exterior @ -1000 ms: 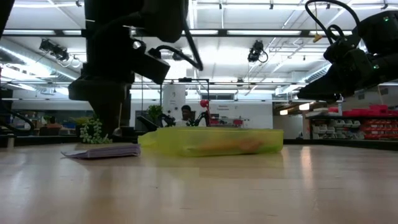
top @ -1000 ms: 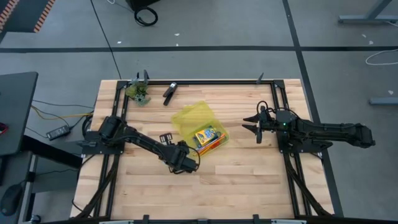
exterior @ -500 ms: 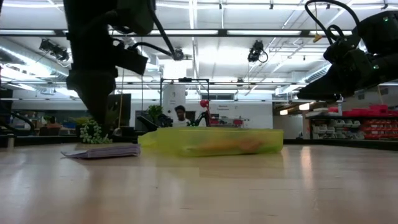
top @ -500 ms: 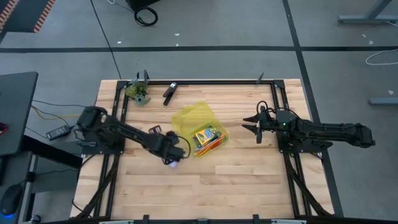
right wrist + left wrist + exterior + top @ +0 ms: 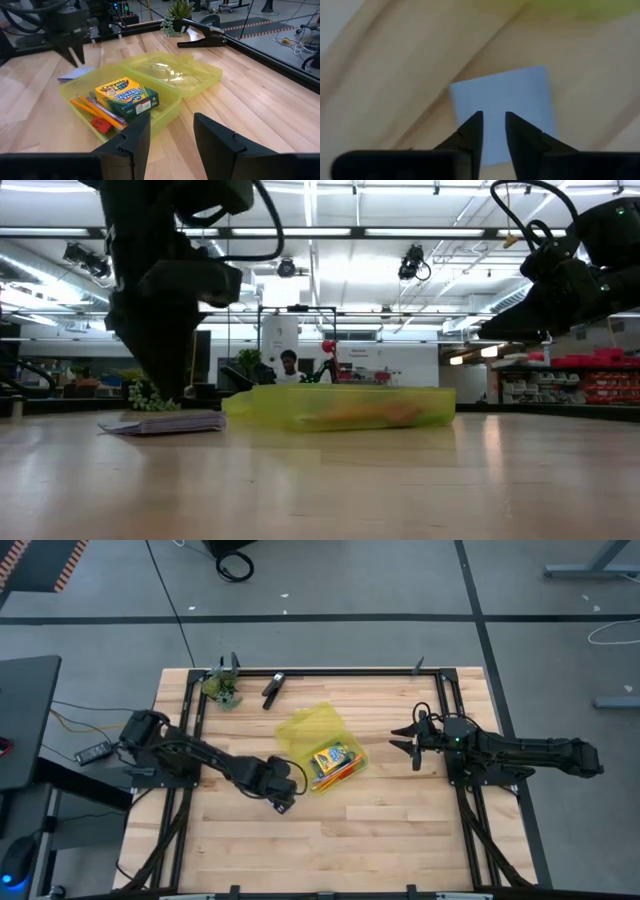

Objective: Pack school essentials
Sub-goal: Put the blue sticky notes into the yellow supply box

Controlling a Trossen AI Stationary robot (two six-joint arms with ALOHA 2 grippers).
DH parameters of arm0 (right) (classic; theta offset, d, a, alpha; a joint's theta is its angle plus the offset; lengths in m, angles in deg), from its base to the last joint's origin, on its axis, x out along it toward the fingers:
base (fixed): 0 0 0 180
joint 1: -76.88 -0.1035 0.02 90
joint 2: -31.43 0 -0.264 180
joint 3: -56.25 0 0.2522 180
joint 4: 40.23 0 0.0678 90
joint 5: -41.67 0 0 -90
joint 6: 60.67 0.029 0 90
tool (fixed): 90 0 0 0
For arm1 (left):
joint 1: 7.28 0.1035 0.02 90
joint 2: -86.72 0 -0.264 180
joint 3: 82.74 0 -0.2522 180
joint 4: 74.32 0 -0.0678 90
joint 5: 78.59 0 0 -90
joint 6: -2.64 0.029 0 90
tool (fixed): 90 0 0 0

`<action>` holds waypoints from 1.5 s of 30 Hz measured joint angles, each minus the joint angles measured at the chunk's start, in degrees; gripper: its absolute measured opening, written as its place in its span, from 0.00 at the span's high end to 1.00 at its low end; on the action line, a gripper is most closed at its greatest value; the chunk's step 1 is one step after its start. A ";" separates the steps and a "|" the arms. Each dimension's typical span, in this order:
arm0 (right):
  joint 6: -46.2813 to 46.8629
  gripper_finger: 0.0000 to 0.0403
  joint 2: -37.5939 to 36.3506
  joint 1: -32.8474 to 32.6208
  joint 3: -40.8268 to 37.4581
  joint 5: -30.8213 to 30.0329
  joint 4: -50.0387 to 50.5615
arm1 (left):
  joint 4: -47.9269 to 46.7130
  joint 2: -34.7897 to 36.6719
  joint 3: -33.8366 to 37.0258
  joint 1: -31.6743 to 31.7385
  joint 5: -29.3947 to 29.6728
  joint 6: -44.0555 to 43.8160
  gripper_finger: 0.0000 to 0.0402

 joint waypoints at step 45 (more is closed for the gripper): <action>-0.02 0.61 0.07 0.02 0.00 0.00 0.04 | -10.63 -20.33 -19.94 -4.45 5.58 -2.75 0.74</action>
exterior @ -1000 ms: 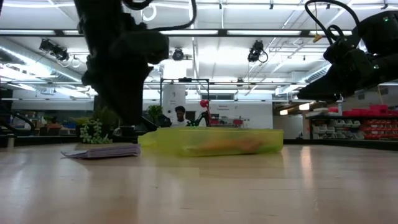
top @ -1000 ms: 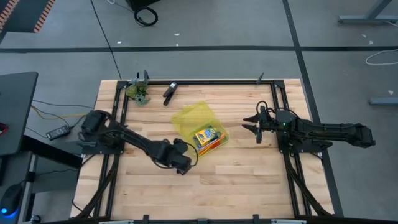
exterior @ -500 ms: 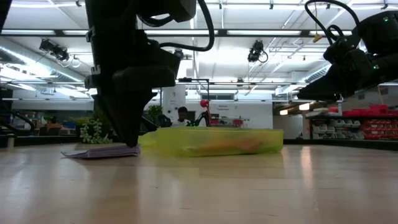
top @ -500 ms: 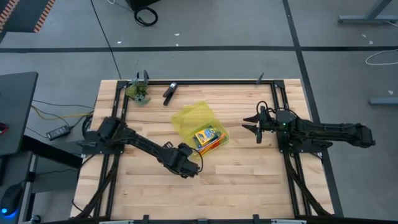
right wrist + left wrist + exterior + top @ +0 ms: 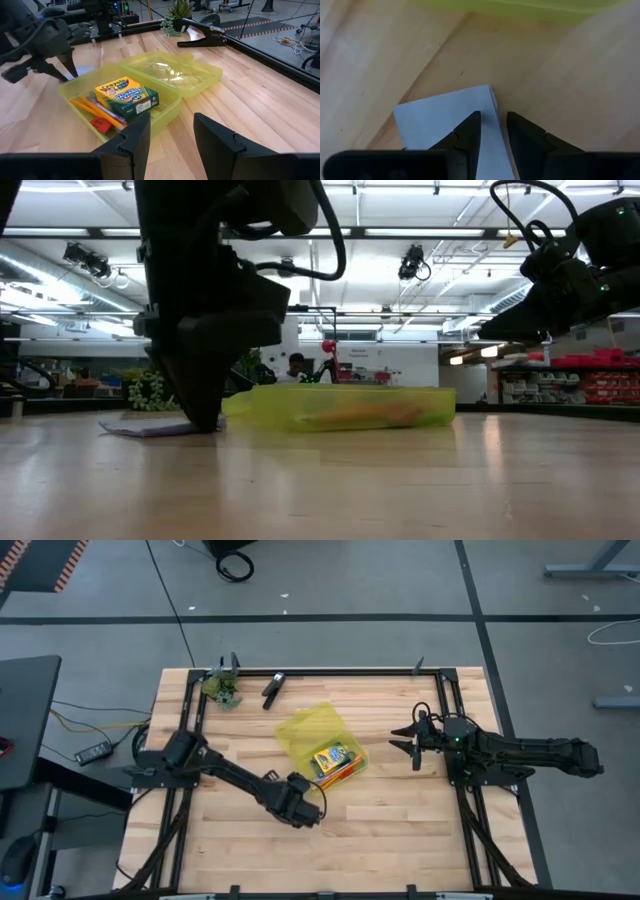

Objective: Pack school essentials
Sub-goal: Put the blue sticky notes into the yellow supply box

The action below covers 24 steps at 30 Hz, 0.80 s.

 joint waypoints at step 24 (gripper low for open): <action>0.00 0.61 0.00 0.00 0.00 0.00 0.00 | 0.24 -0.55 0.13 -1.91 2.30 10.53 0.99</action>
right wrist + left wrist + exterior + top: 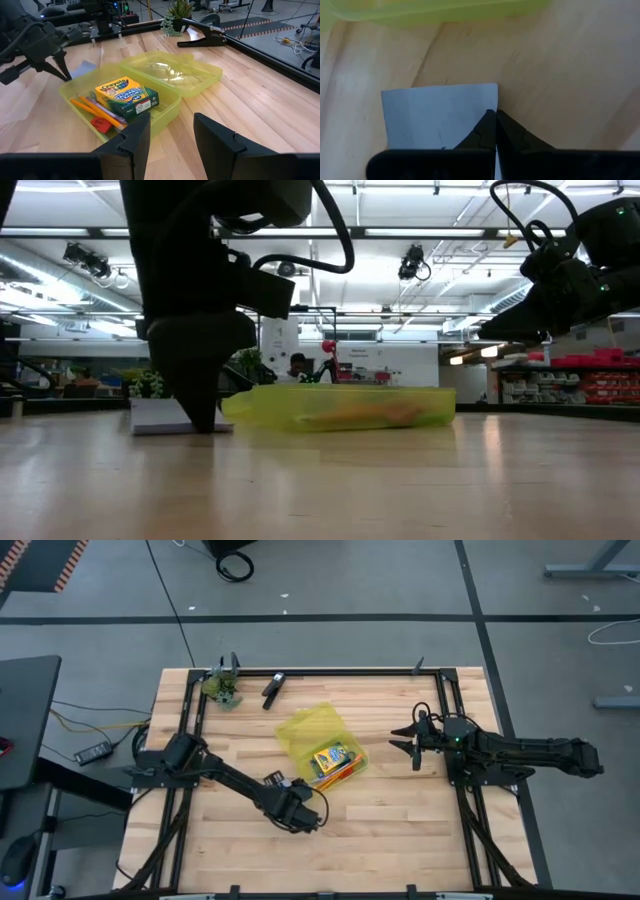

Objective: Pack school essentials
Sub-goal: Put the blue sticky notes into the yellow supply box

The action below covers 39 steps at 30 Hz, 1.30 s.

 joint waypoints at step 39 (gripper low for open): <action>0.00 0.61 -0.01 -0.01 0.00 0.00 0.00 | -15.04 3.70 -15.71 -0.90 13.58 13.09 1.00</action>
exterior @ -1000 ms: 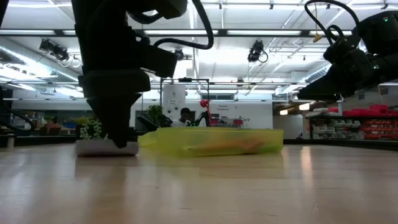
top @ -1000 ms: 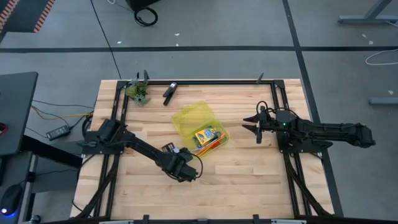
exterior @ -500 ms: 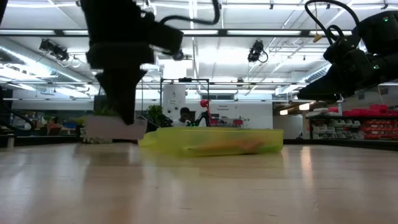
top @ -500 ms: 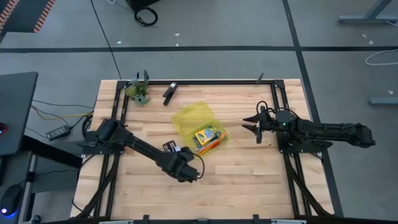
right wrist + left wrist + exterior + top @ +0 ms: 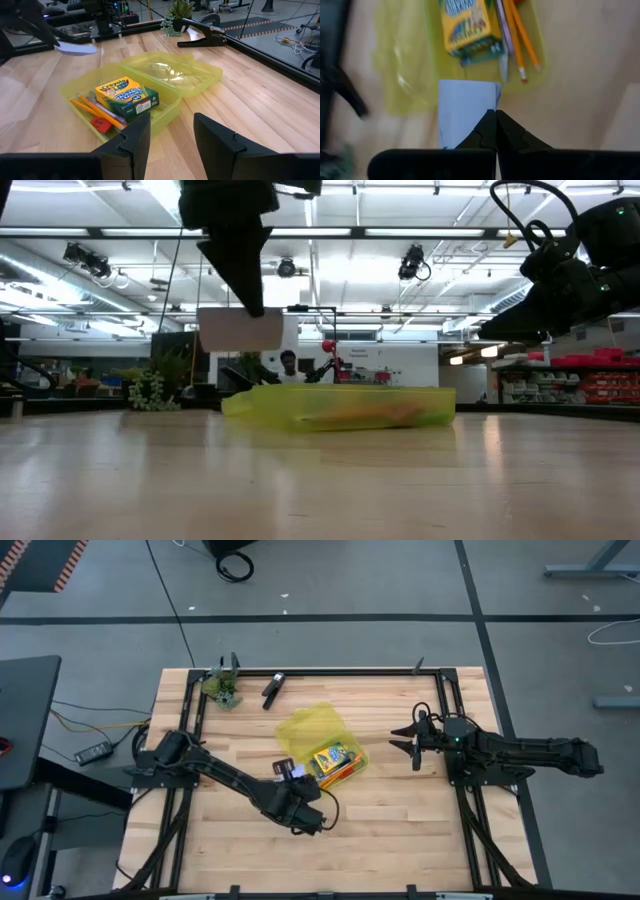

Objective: Pack school essentials
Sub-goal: Put the blue sticky notes into the yellow supply box

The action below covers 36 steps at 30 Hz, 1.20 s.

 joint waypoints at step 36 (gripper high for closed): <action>0.00 0.61 0.01 -0.01 0.00 0.00 -0.02 | 23.24 3.35 12.18 5.01 -8.06 61.79 1.00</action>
